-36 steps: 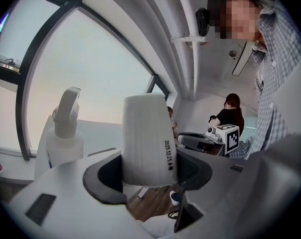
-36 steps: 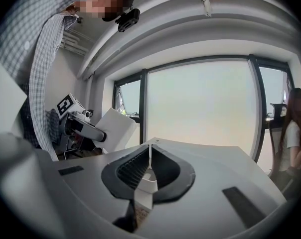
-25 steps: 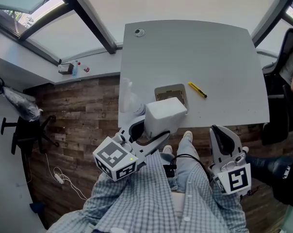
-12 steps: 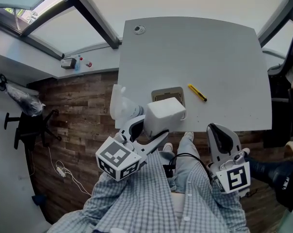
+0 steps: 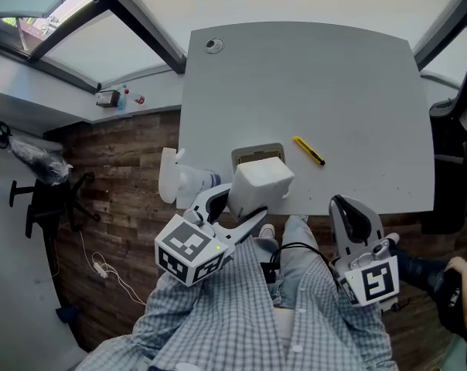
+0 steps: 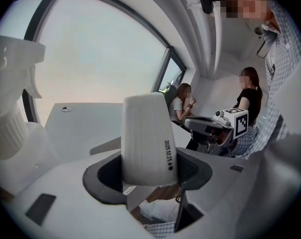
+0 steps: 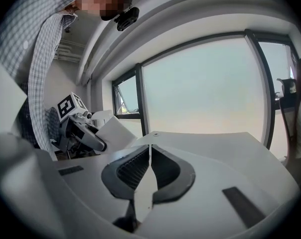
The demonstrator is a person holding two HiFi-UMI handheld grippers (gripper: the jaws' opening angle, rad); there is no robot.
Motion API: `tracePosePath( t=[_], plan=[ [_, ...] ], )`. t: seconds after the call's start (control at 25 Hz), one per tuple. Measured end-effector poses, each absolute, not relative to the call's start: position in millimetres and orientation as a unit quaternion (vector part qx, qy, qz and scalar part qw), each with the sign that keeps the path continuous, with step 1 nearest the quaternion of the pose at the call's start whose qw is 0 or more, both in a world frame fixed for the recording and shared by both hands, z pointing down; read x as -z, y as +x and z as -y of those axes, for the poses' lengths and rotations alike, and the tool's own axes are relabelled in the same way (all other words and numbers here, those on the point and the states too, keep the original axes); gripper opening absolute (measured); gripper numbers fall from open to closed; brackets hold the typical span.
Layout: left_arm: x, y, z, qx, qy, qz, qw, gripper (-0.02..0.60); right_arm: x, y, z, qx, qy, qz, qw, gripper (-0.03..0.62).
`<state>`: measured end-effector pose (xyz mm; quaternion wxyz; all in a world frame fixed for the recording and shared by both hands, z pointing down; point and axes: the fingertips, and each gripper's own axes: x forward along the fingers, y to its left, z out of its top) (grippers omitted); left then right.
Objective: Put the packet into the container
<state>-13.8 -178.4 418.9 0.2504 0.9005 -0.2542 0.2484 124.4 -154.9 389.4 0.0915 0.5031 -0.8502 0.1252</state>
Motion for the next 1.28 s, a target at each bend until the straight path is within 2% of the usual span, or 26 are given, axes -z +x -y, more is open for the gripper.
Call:
tracePosePath(
  t=[0.88, 1.28],
  plan=[
    [-474, -20, 198, -0.413, 0.807, 0.311, 0.287, 0.272, -390, 160, 173, -0.149, 0.507, 0.845, 0.080, 0.026],
    [-499, -22, 204, -0.486, 0.772, 0.311, 0.264, 0.272, -390, 179, 180, -0.173, 0.520, 0.835, 0.056, 0.026]
  ],
)
